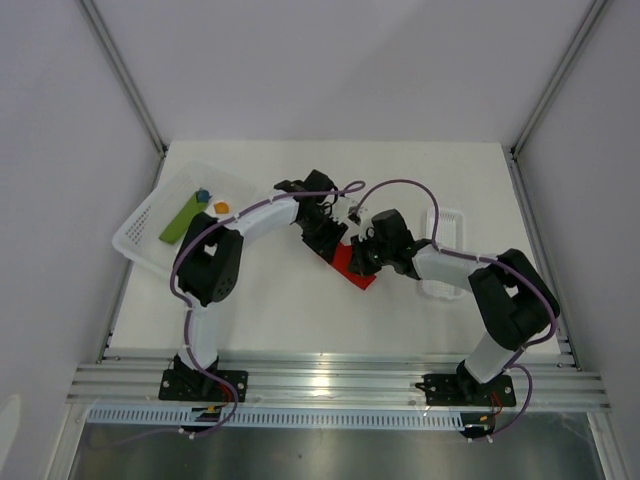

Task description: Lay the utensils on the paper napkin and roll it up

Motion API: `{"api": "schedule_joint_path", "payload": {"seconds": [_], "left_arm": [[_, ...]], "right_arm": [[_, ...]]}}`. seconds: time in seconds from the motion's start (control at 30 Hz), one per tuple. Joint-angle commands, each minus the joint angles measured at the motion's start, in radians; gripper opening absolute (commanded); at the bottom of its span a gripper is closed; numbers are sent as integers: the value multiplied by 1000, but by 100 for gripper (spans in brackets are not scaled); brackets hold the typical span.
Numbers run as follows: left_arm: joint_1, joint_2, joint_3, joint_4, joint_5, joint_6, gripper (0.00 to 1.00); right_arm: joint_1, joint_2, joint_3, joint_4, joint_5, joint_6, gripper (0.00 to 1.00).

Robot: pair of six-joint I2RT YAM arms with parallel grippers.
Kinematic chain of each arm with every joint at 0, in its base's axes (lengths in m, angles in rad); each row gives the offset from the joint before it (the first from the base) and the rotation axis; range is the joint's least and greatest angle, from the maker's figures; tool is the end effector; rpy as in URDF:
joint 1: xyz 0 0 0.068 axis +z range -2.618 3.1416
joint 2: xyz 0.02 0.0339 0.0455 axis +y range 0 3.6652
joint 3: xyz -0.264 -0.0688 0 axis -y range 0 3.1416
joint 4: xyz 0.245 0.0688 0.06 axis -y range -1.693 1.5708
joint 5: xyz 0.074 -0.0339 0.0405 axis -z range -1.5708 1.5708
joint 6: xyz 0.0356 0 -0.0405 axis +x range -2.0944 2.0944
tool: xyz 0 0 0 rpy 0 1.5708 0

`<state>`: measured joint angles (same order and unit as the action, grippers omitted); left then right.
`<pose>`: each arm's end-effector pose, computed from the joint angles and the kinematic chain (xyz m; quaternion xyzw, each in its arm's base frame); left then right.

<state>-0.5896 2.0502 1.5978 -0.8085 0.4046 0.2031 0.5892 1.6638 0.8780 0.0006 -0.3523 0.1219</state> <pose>0.3420 -0.2457 0.1930 0.4023 0.8809 -0.2239 0.1102 0.2726 0.1970 0.1695 -0.2758 0.8693 0.2830 0.2969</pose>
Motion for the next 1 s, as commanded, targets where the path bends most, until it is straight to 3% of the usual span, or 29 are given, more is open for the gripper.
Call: {"api": "schedule_joint_path", "payload": {"seconds": [0.0, 0.4, 0.73, 0.97], "left_arm": [[-52, -27, 28, 2, 13, 13, 44], [-58, 77, 155, -52, -40, 7, 45], [-93, 133, 168, -61, -61, -11, 45], [-93, 159, 171, -63, -92, -13, 45]], "right_arm": [[-9, -19, -4, 108, -43, 82, 0], [-68, 53, 55, 110, -59, 110, 0], [-95, 122, 90, 79, -30, 136, 1], [-124, 126, 110, 70, -10, 136, 10]]}}
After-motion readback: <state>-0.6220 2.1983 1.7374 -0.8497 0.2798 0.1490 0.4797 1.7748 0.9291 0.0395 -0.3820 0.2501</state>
